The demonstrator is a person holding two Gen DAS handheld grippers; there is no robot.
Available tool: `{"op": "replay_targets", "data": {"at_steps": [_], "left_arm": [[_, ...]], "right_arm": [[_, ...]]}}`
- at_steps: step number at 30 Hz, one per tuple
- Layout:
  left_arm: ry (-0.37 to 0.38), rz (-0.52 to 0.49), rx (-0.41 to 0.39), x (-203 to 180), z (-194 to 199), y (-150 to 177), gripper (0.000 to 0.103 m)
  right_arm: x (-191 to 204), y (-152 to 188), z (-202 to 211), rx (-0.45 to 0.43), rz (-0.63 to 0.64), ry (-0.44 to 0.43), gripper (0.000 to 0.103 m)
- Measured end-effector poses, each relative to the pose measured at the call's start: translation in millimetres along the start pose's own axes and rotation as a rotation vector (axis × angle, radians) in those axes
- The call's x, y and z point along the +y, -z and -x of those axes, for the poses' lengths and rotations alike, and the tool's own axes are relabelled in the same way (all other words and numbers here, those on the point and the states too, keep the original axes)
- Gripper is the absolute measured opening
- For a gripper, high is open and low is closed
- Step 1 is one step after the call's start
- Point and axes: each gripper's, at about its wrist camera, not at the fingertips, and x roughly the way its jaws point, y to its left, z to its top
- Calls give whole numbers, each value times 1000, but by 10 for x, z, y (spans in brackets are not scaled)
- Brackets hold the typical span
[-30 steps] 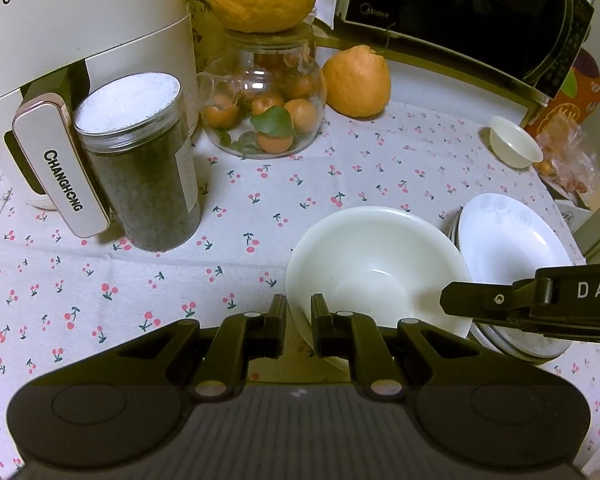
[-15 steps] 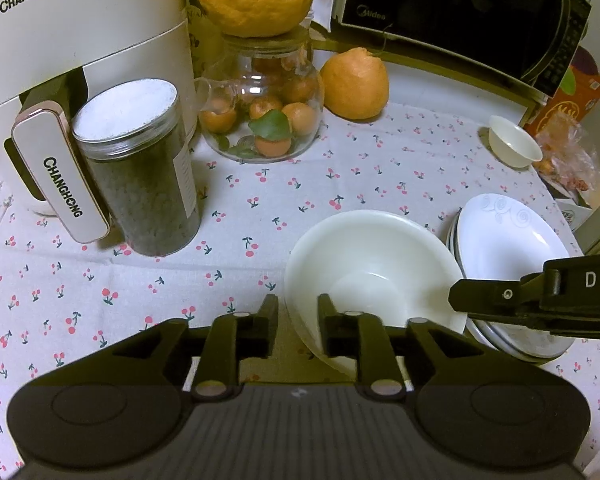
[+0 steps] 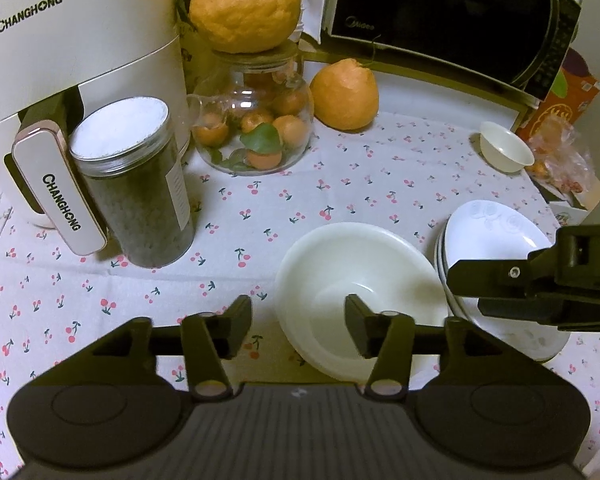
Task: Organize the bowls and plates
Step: 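Open both grippers and pull them back from the bowl rim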
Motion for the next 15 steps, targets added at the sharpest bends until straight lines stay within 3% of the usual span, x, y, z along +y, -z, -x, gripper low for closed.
{"op": "replay_targets", "data": {"at_steps": [8, 15], "left_arm": [[4, -19, -10, -69, 33, -7, 80], [12, -39, -8, -183, 29, -20, 93]], "right_arm": [[-72, -28, 123, -20, 16, 11, 71], [-212, -59, 262, -44, 38, 53, 82]]}}
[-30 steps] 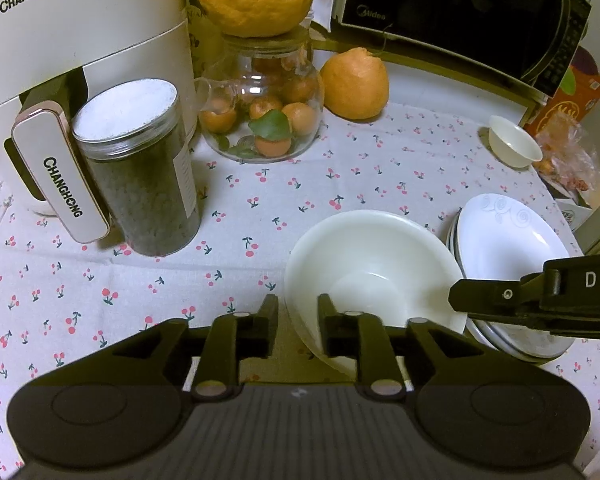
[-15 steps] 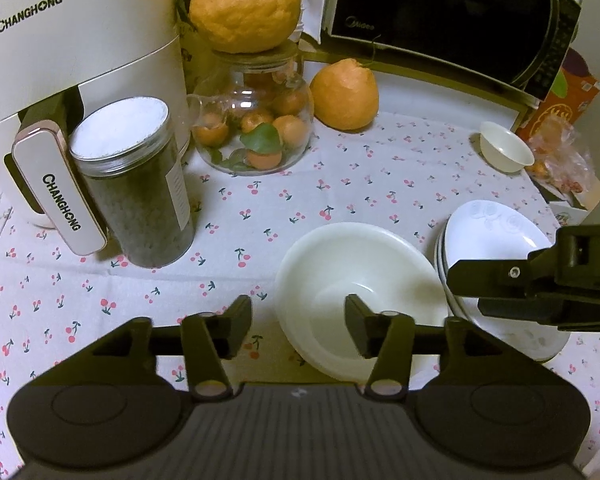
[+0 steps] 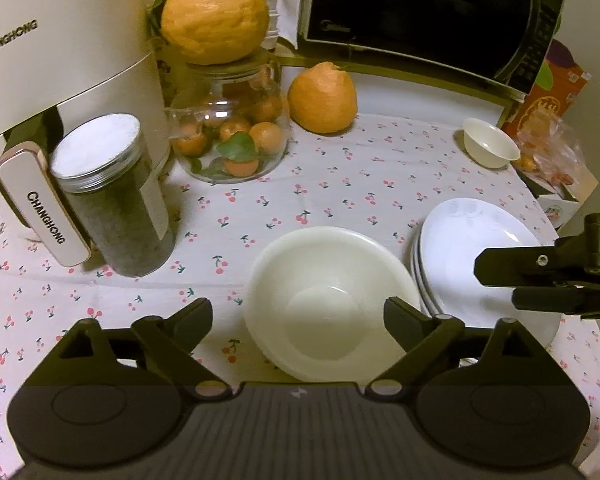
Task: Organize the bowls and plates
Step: 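Open both grippers and pull them back from the bowl rim, then reach both grippers to the small white bowl by the microwave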
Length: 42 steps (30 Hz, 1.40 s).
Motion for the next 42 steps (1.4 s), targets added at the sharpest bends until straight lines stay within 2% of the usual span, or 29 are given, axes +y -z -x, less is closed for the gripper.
{"op": "replay_targets", "data": {"at_steps": [5, 17, 23, 28, 32, 42], "left_arm": [[-4, -18, -5, -115, -4, -26, 99], [11, -73, -14, -447, -23, -152, 102], [32, -116, 7, -691, -98, -362, 102], [67, -109, 4, -903, -174, -633, 102], [104, -89, 32, -1042, -317, -848, 102], [144, -75, 58, -1363, -829, -1382, 102]], "right_arm": [[-170, -40, 108, -21, -11, 25, 84], [-493, -198, 317, -52, 20, 90, 86], [-661, -418, 366, -66, 40, 117, 86], [-828, -681, 385, -91, 39, 112, 87], [-1032, -925, 344, -105, -12, 79, 86], [-1622, -1508, 157, -162, -198, 7, 87]]}}
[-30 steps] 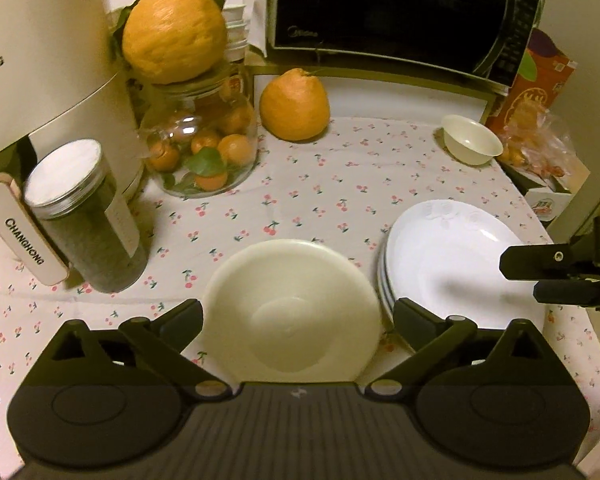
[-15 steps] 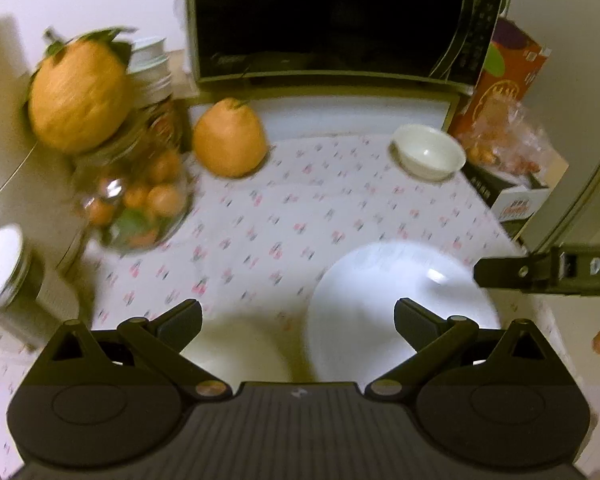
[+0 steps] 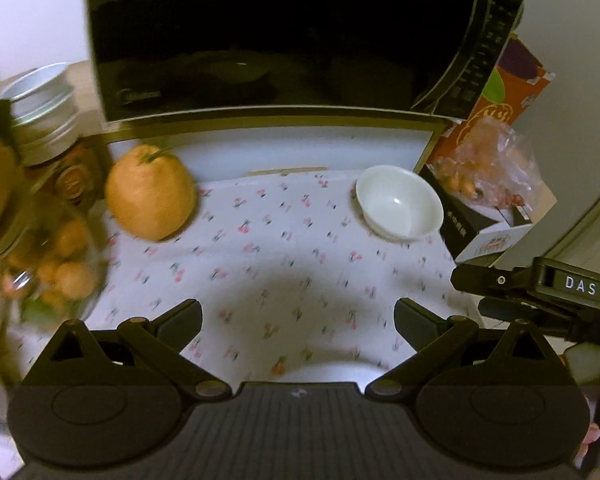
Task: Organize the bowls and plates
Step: 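Reach both grippers to the small white bowl by the microwave, then close both grippers on the small white bowl rim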
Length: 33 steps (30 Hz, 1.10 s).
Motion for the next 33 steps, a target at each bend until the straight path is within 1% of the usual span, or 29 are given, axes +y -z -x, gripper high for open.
{"op": "replay_targets", "data": {"at_steps": [7, 12, 14, 16, 17, 18, 19, 20, 22, 23, 25, 30, 33], "left_arm": [[20, -25, 19, -150, -441, -342, 96], [49, -21, 37, -219, -730, -480, 83], [69, -20, 40, -258, -842, -520, 75], [92, -16, 36, -297, -942, -555, 70], [103, -13, 35, -314, -979, -562, 66], [112, -10, 36, -332, -1019, -571, 64], [119, -6, 37, -348, -1062, -583, 59], [129, -1, 38, -363, -1101, -587, 55], [141, 9, 36, -386, -1162, -595, 49], [145, 13, 34, -399, -1190, -594, 46], [143, 16, 30, -405, -1229, -612, 42], [130, 23, 25, -430, -1334, -631, 34], [129, 33, 21, -435, -1381, -631, 27]], "right_arm": [[-273, -295, -252, -49, -83, -62, 86], [-467, -390, -410, -92, -154, -119, 86], [-543, -424, -472, -105, -179, -122, 81], [-597, -450, -509, -118, -197, -126, 68], [-622, -459, -519, -123, -207, -126, 65], [-652, -467, -531, -131, -220, -128, 57], [-675, -472, -537, -137, -229, -133, 52], [-697, -480, -545, -142, -240, -137, 50], [-734, -490, -554, -152, -255, -143, 40], [-749, -497, -563, -156, -259, -141, 38], [-767, -506, -573, -165, -265, -132, 34], [-815, -520, -616, -181, -283, -125, 29], [-835, -515, -663, -176, -290, -117, 27]]}}
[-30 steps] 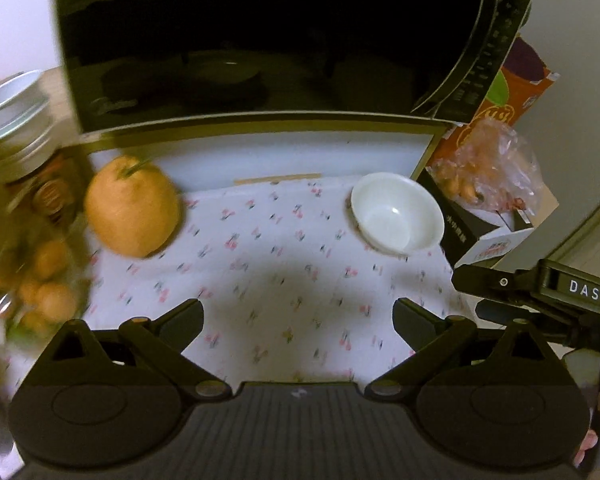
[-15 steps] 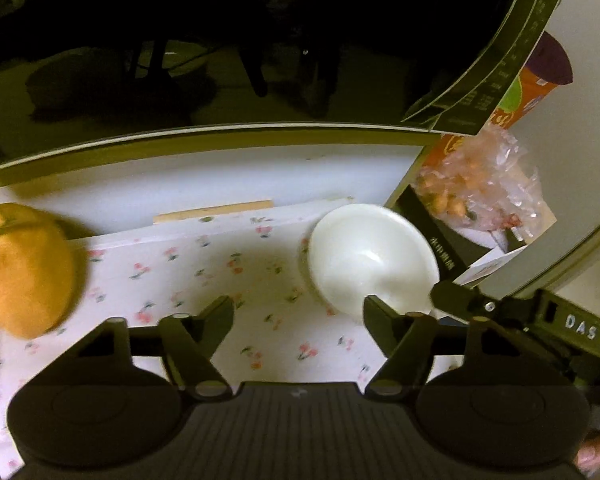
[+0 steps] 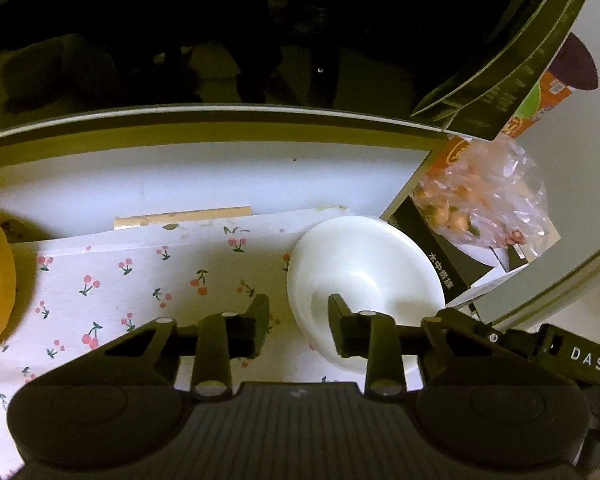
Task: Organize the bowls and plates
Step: 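Close both grippers on the small white bowl rim, then lift the small white bowl and carry it toward the stacked bowls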
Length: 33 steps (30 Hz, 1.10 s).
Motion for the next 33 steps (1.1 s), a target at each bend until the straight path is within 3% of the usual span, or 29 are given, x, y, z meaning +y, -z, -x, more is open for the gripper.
{"op": "replay_targets", "data": {"at_steps": [10, 14, 33], "left_arm": [[12, 27, -10, 17, -56, 6, 13], [0, 11, -17, -5, -56, 6, 10], [-53, -40, -40, -74, 388, 47, 9]], "right_arm": [[-38, 89, -108, 15, -4, 14, 13], [-28, 100, -106, 11, 1, 20, 13], [274, 185, 154, 19, 45, -6, 13]]}}
